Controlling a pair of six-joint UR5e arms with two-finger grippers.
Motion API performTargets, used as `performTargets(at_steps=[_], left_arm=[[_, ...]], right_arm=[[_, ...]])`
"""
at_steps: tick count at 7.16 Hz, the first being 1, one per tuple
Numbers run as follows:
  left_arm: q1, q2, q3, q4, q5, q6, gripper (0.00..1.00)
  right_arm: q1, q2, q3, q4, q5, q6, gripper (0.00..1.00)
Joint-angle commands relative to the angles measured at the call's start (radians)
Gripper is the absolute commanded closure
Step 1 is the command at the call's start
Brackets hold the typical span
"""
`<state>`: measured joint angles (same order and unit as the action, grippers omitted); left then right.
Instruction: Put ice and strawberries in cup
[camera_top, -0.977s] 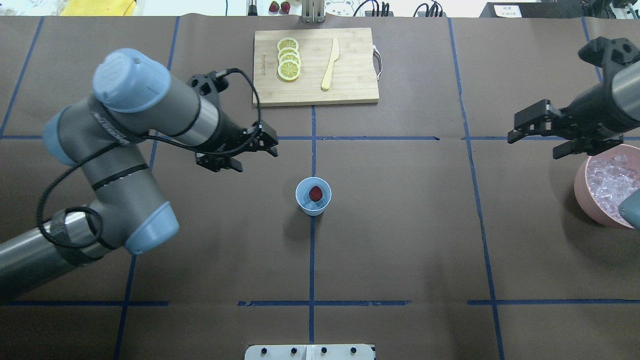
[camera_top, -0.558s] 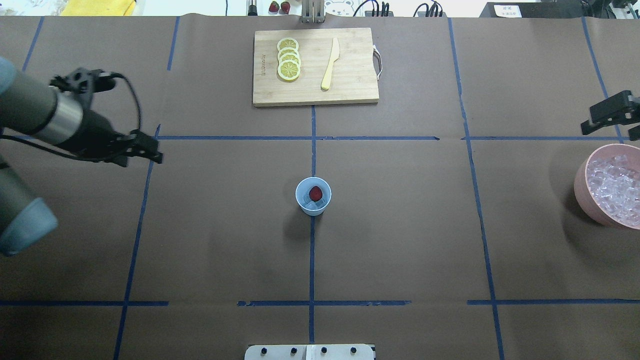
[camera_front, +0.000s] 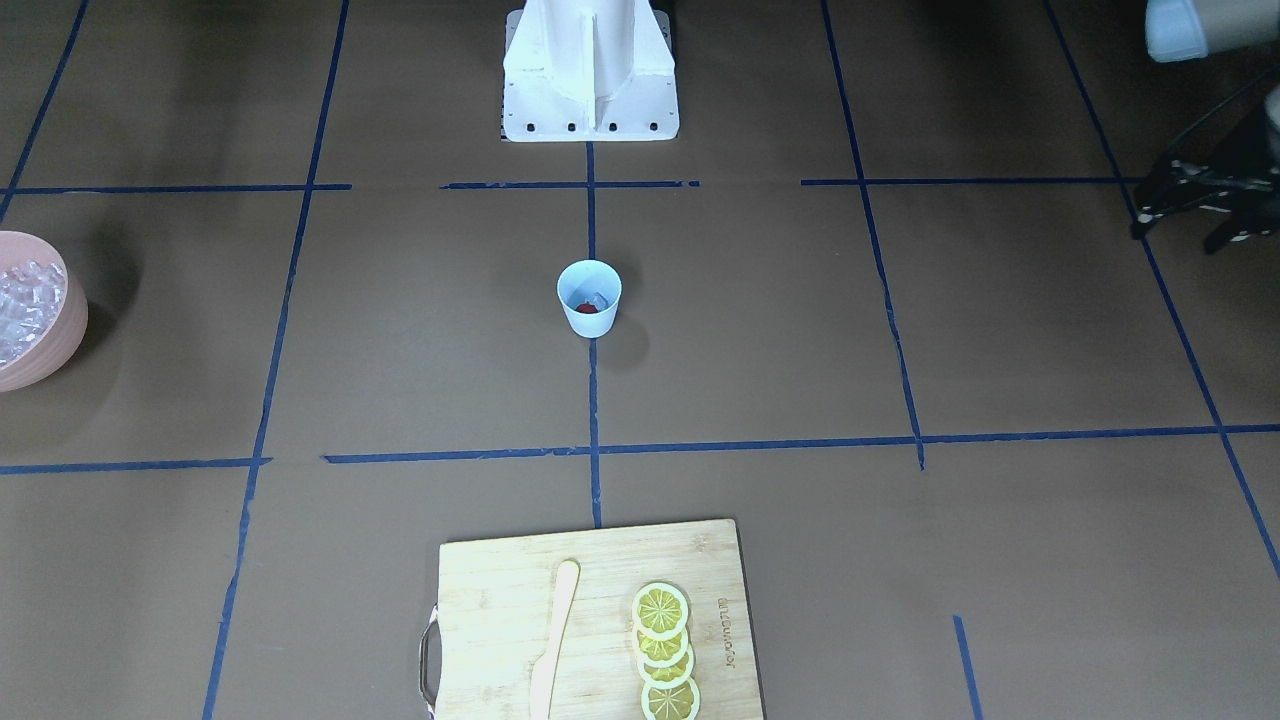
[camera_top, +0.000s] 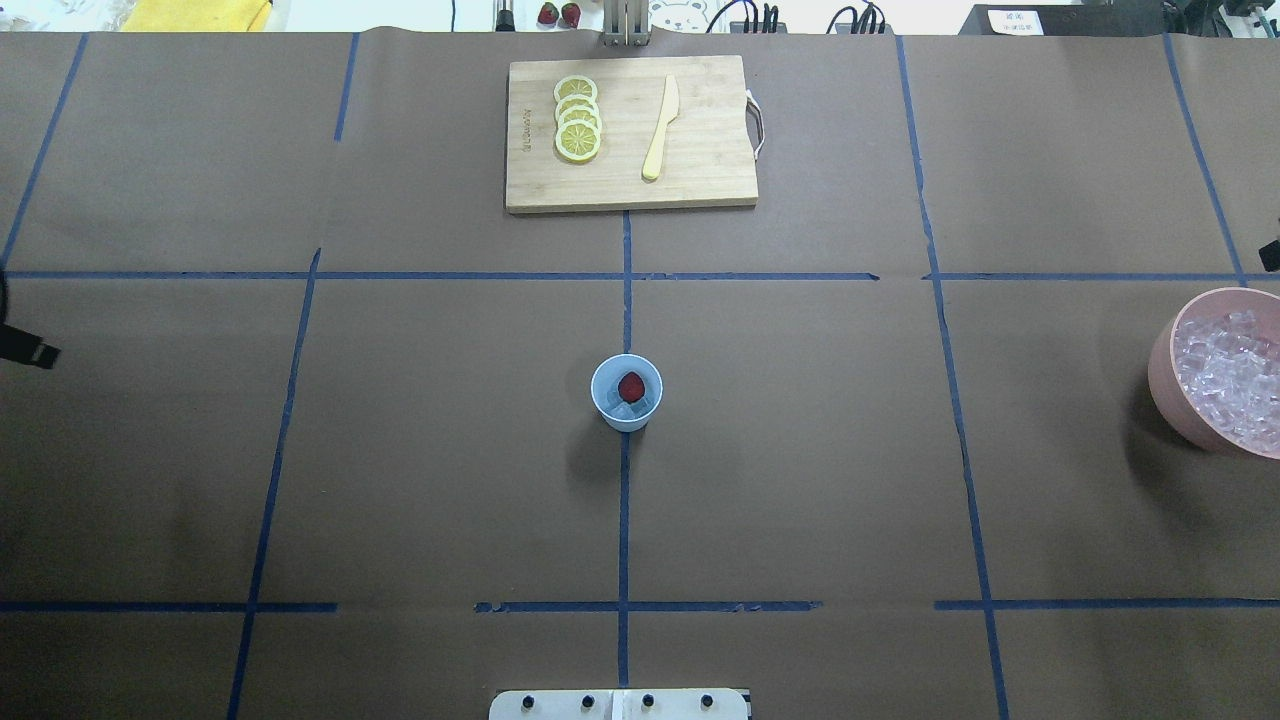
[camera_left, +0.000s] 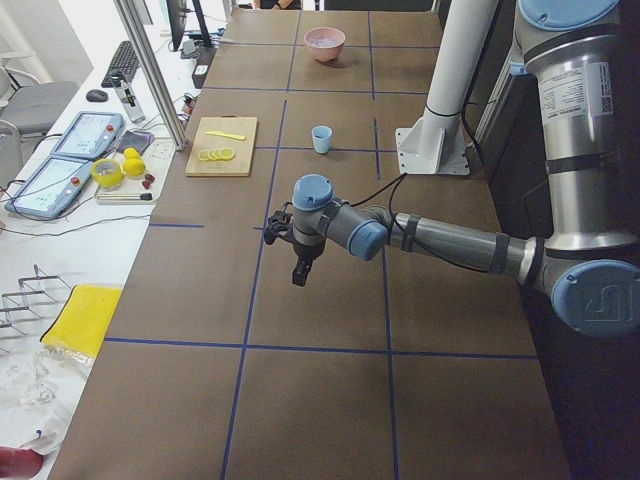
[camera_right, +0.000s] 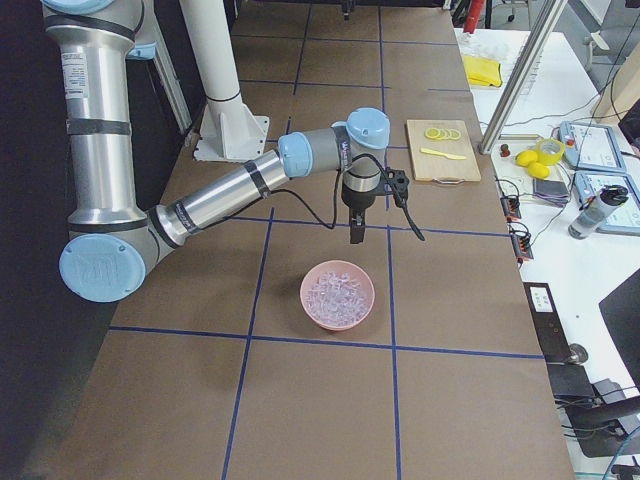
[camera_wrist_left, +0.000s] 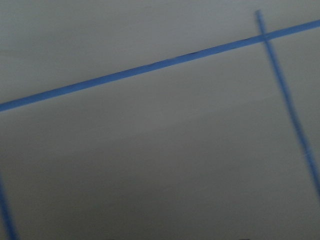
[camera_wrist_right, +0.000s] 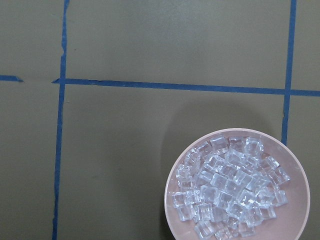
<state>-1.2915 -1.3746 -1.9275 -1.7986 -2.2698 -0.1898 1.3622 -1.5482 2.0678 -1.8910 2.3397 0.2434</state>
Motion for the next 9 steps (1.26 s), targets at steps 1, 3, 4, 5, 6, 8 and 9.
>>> performTargets(at_steps=[1, 3, 4, 5, 6, 8, 9], left_arm=[[-0.185, -0.007, -0.054, 0.277, -0.034, 0.241, 0.12], [-0.284, -0.009, -0.074, 0.52, -0.034, 0.442, 0.1], [-0.284, -0.011, -0.071, 0.571, -0.036, 0.444, 0.05], [-0.284, -0.012, -0.058, 0.602, -0.039, 0.438, 0.01], [-0.285, -0.012, -0.001, 0.594, -0.068, 0.441, 0.01], [-0.299, -0.017, 0.047, 0.596, -0.114, 0.435, 0.0], [-0.311, -0.015, 0.054, 0.594, -0.114, 0.417, 0.0]], right_arm=[[0.009, -0.021, 0.001, 0.0, -0.002, -0.013, 0.0], [0.027, -0.036, -0.062, 0.004, -0.025, -0.146, 0.0], [0.053, -0.036, -0.099, 0.006, -0.026, -0.208, 0.0], [0.069, -0.039, -0.112, 0.007, -0.023, -0.214, 0.0], [0.083, -0.058, -0.133, 0.009, -0.022, -0.237, 0.0], [0.115, -0.084, -0.184, 0.009, -0.017, -0.32, 0.0], [0.133, -0.108, -0.184, 0.015, -0.017, -0.349, 0.0]])
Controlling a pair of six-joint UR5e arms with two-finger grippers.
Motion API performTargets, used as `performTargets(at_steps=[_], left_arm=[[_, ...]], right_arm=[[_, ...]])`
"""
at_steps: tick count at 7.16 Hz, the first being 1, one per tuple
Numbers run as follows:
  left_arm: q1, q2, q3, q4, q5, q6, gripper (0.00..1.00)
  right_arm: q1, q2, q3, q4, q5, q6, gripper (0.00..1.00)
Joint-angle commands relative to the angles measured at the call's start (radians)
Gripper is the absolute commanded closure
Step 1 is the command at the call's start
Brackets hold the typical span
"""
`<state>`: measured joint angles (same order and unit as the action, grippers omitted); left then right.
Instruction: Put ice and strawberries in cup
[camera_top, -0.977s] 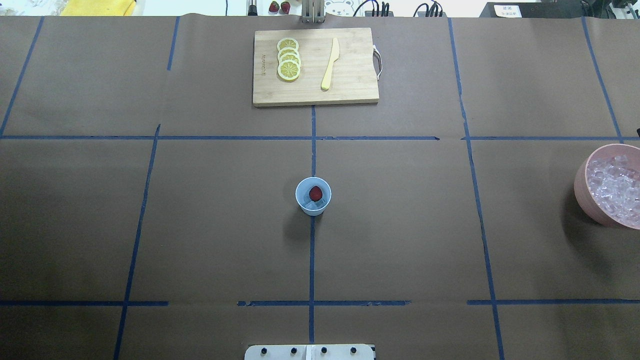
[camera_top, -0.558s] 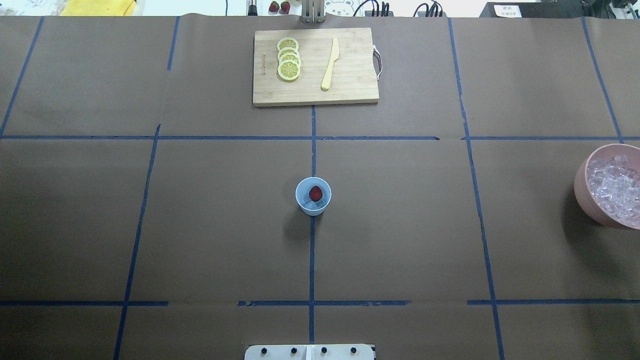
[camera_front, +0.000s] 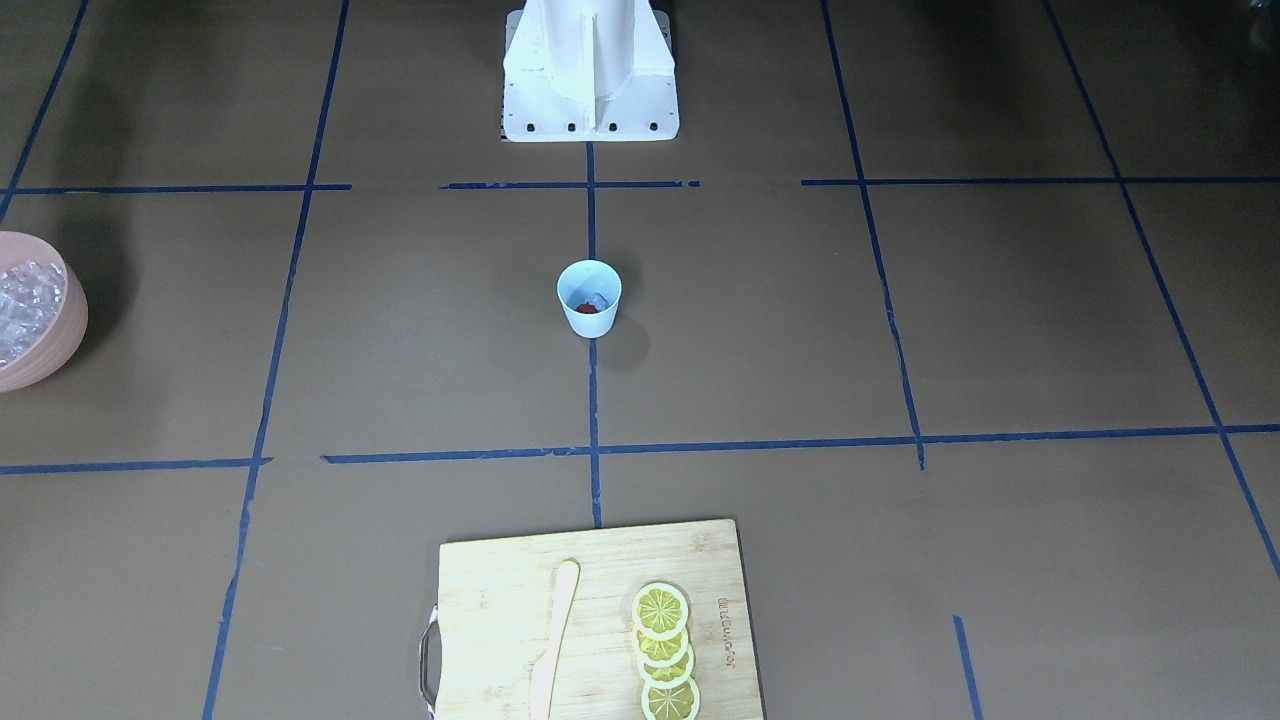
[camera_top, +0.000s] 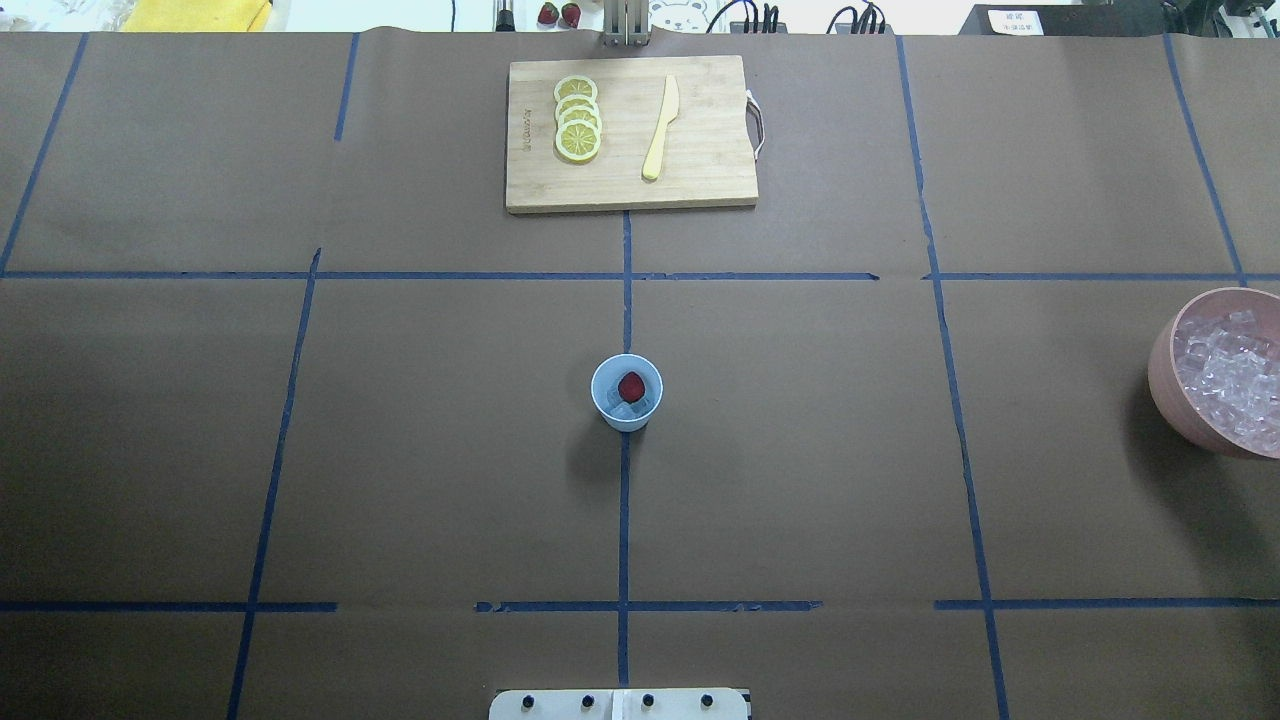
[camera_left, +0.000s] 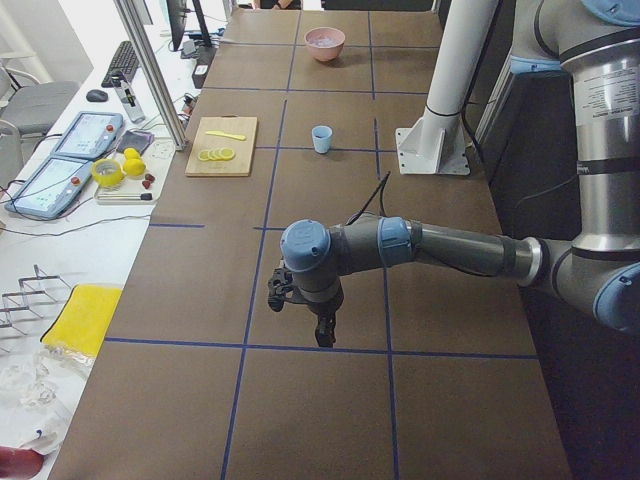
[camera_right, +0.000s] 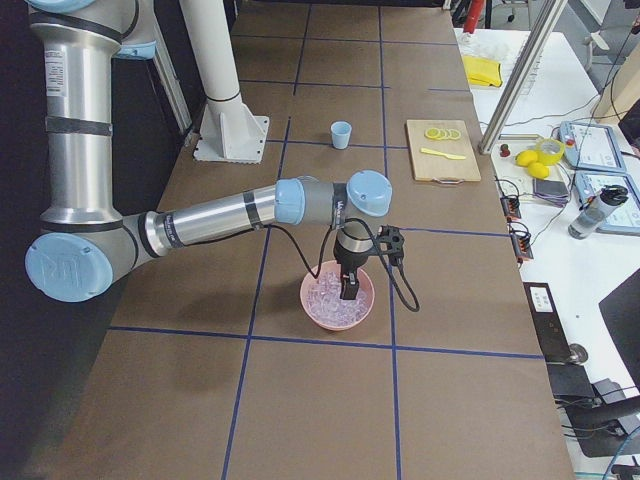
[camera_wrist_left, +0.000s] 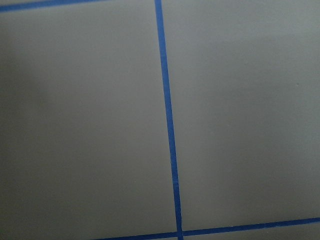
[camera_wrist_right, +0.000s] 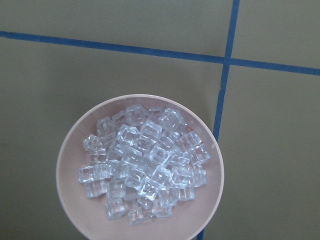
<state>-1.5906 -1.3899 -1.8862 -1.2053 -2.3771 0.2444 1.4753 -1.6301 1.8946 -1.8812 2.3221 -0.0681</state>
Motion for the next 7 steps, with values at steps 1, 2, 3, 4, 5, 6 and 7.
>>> performTargets(at_steps=[1, 2, 3, 4, 5, 6, 7], left_arm=[[-0.012, 0.002, 0.012, 0.001, -0.007, -0.02, 0.0], [-0.012, 0.009, 0.015, -0.003, -0.008, -0.016, 0.0], [-0.012, 0.012, 0.001, -0.003, -0.008, -0.014, 0.0], [-0.012, 0.002, 0.012, -0.005, -0.007, -0.016, 0.0], [-0.012, -0.006, -0.003, -0.003, -0.008, -0.016, 0.0], [-0.012, -0.008, -0.01, -0.002, -0.008, -0.017, 0.0], [-0.012, 0.008, -0.016, -0.005, 0.001, -0.011, 0.0]], right_arm=[[0.036, -0.059, 0.001, 0.007, 0.009, -0.038, 0.0], [0.037, -0.101, 0.009, 0.017, 0.032, -0.045, 0.0], [0.042, -0.126, 0.009, 0.071, 0.04, -0.039, 0.0], [0.046, -0.154, 0.009, 0.077, 0.069, -0.042, 0.0], [0.051, -0.162, 0.011, 0.077, 0.079, -0.045, 0.0], [0.069, -0.162, 0.012, 0.079, 0.079, -0.051, 0.0], [0.071, -0.16, 0.021, 0.082, 0.079, -0.052, 0.0]])
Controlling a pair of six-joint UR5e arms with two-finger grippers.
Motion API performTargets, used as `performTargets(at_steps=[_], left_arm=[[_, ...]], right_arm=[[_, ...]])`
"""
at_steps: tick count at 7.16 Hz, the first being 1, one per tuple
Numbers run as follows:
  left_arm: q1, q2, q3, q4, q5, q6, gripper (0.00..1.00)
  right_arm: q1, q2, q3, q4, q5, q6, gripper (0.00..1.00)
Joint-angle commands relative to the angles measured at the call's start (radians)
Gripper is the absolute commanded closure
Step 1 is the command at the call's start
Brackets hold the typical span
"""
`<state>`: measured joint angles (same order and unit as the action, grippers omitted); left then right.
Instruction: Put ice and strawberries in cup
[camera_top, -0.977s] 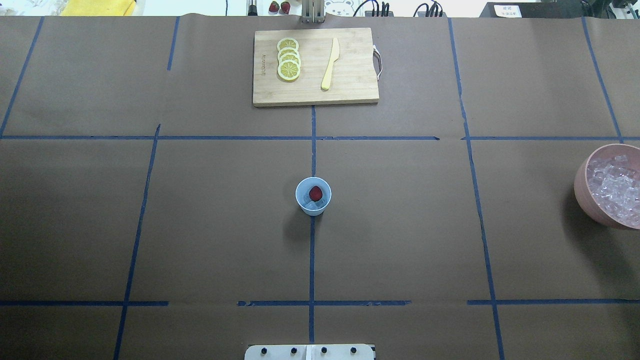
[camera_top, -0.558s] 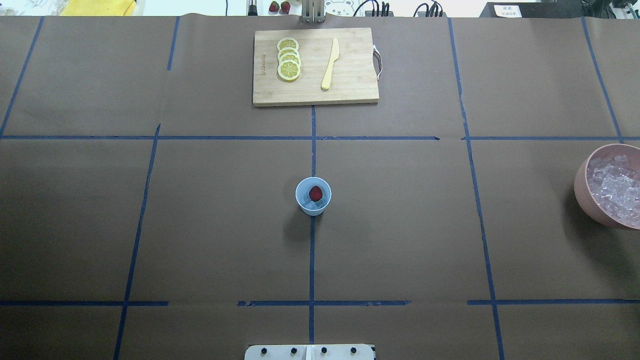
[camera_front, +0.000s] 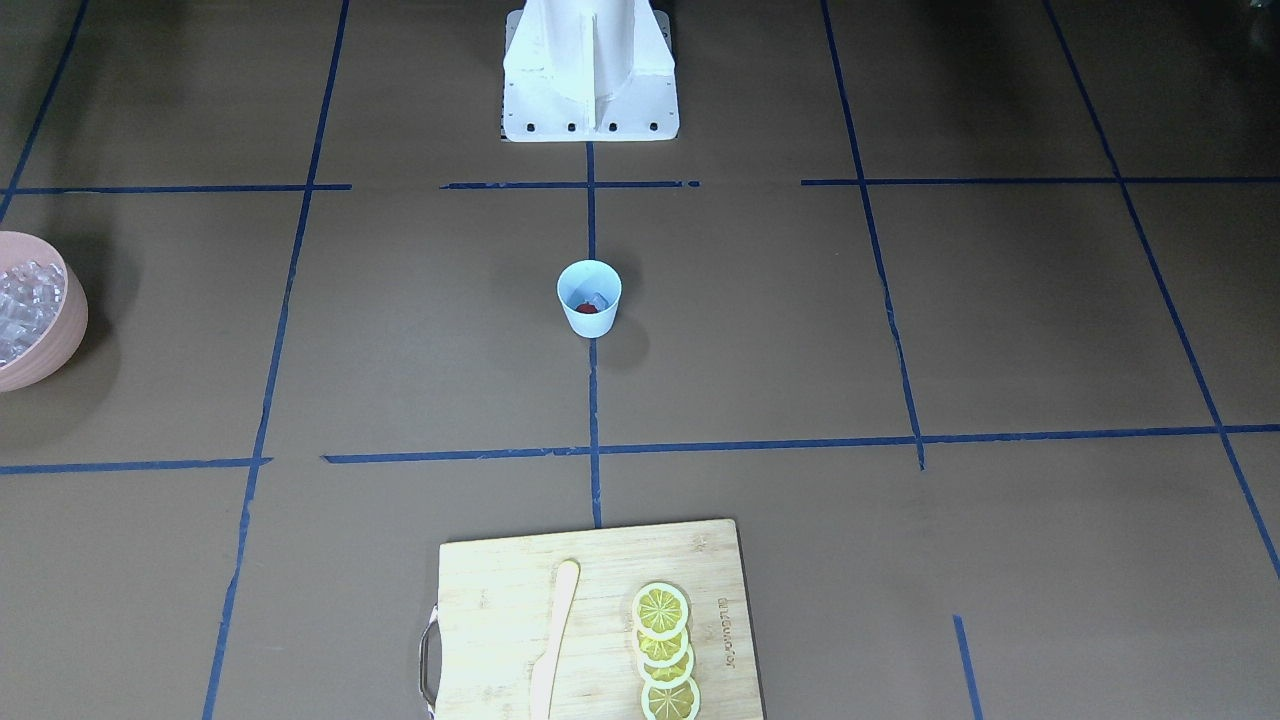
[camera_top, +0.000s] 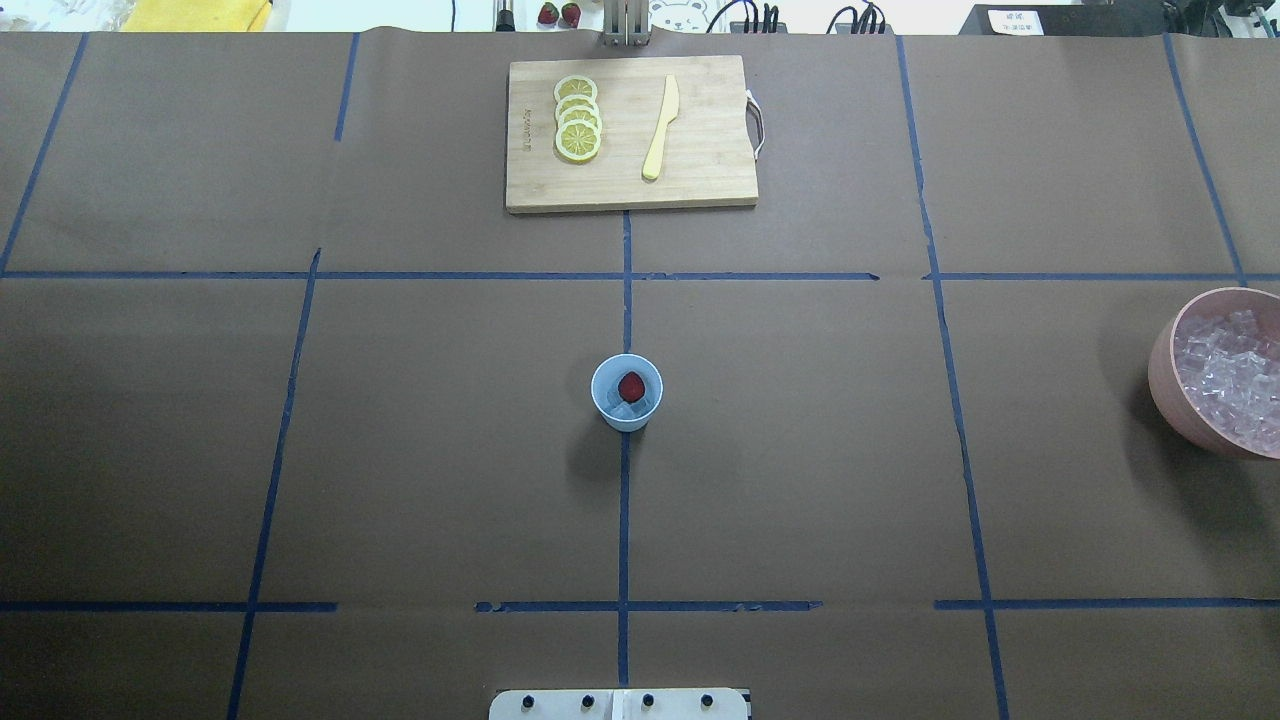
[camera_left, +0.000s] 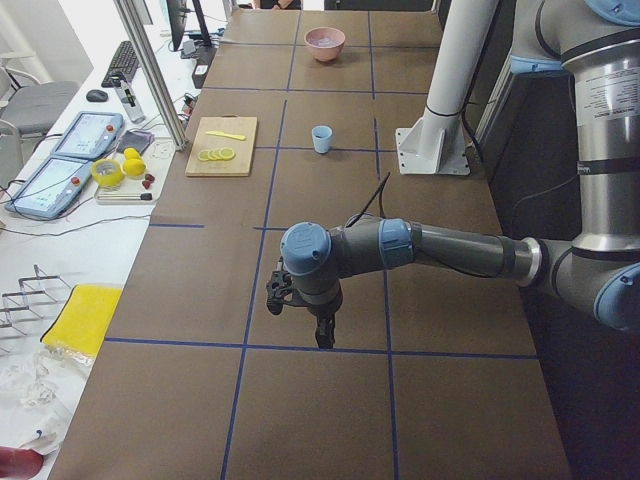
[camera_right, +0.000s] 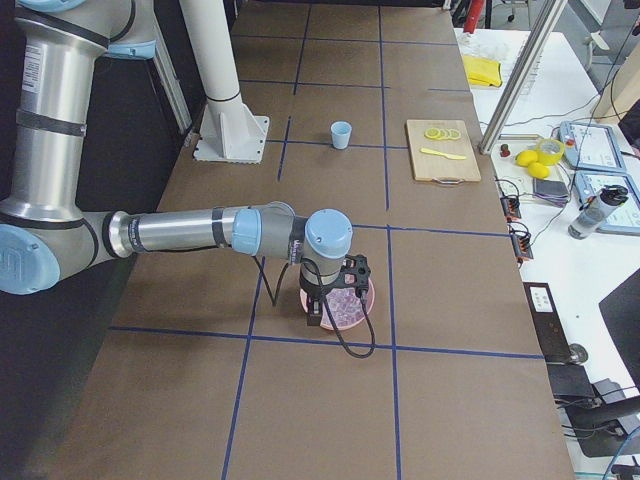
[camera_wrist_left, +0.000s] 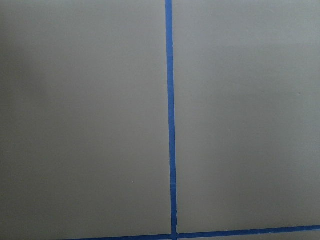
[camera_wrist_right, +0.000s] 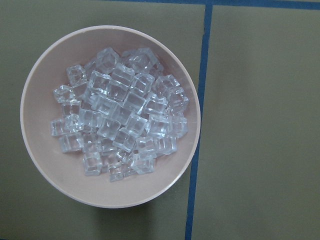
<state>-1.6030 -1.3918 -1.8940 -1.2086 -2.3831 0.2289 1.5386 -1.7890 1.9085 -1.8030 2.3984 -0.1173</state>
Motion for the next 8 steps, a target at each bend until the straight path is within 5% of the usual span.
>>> performTargets(at_steps=[1, 3, 8], left_arm=[[0.0, 0.011, -0.001, -0.009, 0.008, 0.003, 0.0], [0.0, 0.019, 0.006, -0.049, 0.008, -0.003, 0.0], [0.0, 0.02, 0.009, -0.15, 0.008, -0.088, 0.0]], right_arm=[[0.008, -0.007, 0.012, 0.034, -0.002, 0.001, 0.0], [0.008, -0.012, 0.011, 0.103, -0.094, 0.002, 0.0], [0.006, -0.003, 0.001, 0.111, -0.058, 0.011, 0.0]])
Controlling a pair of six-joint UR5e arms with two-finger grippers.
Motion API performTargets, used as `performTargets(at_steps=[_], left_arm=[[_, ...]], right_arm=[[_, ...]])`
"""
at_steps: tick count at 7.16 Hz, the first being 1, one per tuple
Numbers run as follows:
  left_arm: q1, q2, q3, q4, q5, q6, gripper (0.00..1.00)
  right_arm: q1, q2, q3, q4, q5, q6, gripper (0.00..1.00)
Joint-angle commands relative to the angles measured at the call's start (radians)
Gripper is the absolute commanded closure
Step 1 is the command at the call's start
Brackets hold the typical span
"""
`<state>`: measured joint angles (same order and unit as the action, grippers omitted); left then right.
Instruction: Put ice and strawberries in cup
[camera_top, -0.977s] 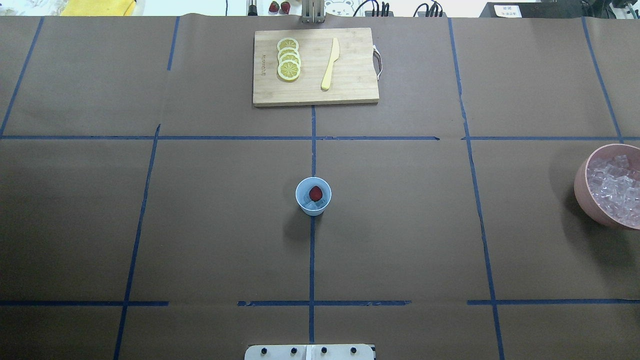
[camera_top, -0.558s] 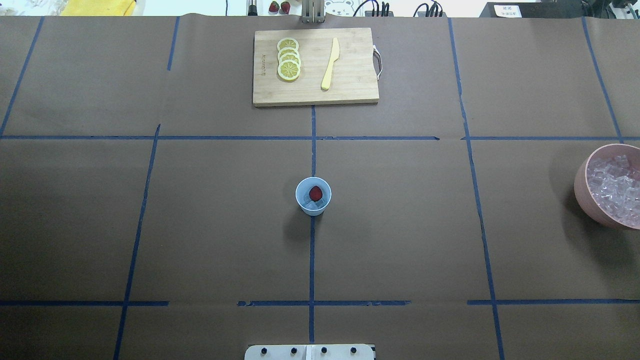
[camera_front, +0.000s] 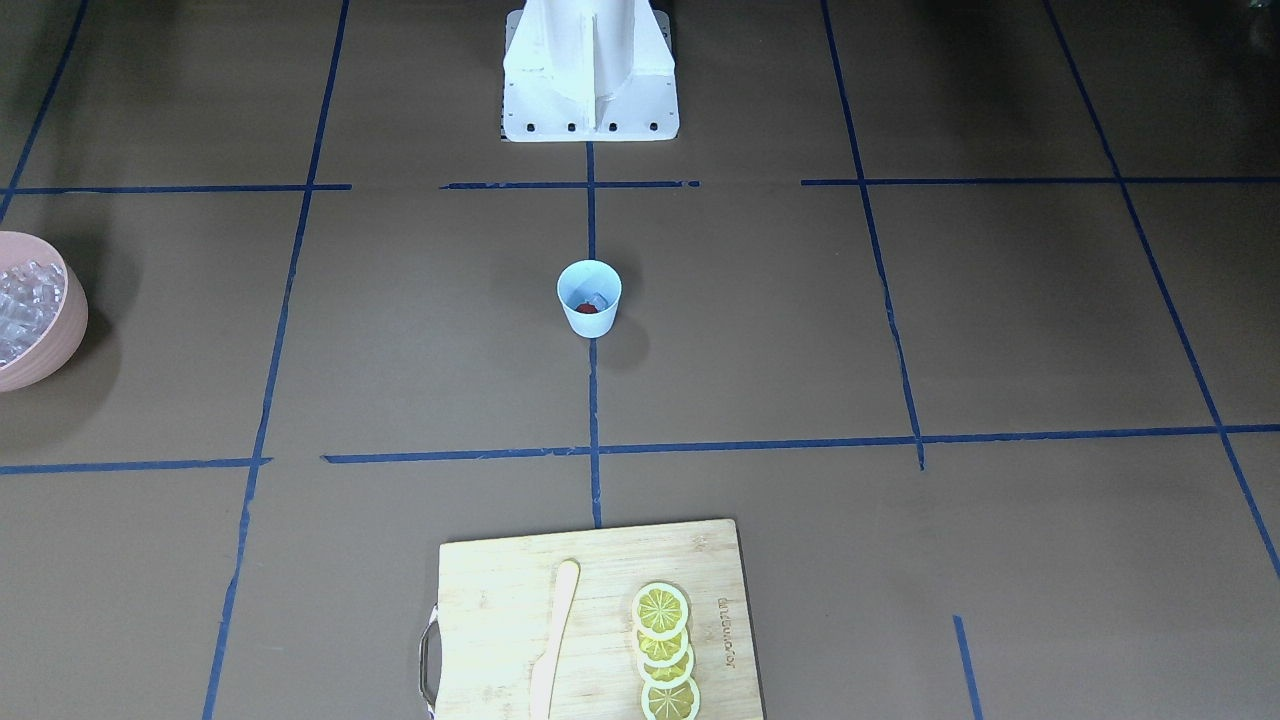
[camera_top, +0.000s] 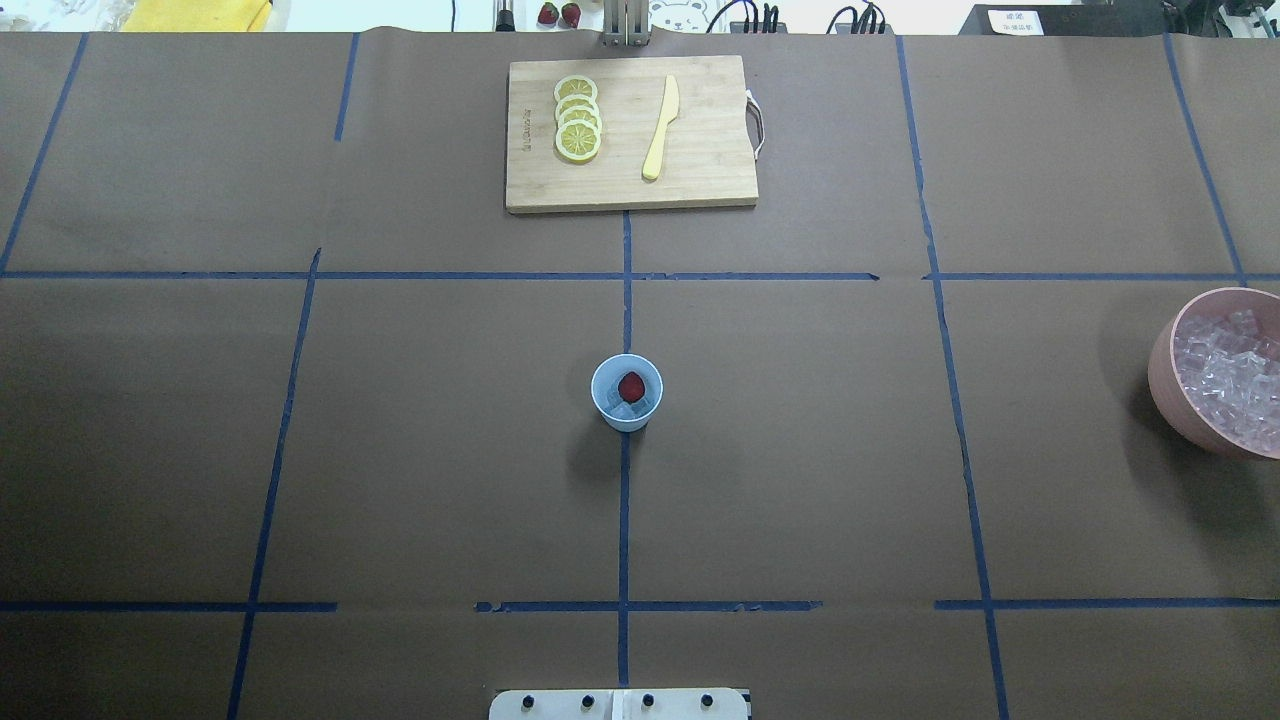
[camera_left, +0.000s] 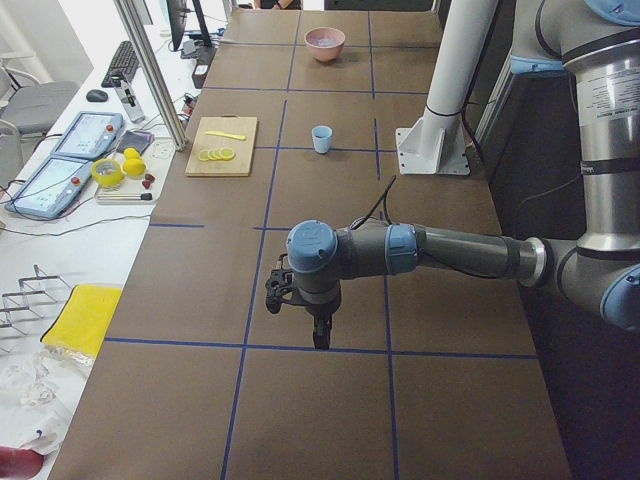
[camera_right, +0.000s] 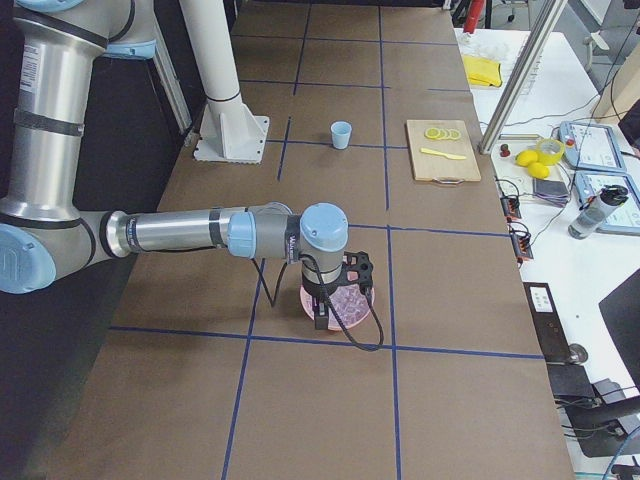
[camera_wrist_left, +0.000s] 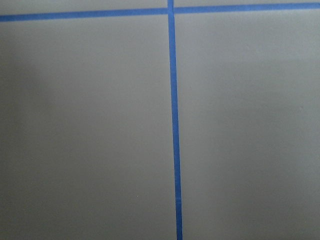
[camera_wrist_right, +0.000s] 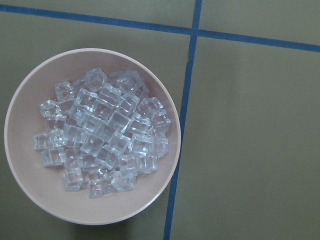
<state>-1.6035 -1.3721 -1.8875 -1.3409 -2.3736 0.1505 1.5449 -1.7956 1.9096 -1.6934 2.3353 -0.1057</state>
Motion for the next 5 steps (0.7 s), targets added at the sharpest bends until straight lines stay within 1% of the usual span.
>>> performTargets(at_steps=[1, 5], left_arm=[[0.001, -0.002, 0.005, -0.018, 0.001, -0.009, 0.0], [-0.003, 0.001, -0.008, -0.024, -0.004, -0.009, 0.0]], right_arm=[[-0.002, 0.008, -0.001, 0.003, -0.001, 0.0, 0.0], [0.0, 0.005, -0.006, 0.003, -0.005, -0.002, 0.0]])
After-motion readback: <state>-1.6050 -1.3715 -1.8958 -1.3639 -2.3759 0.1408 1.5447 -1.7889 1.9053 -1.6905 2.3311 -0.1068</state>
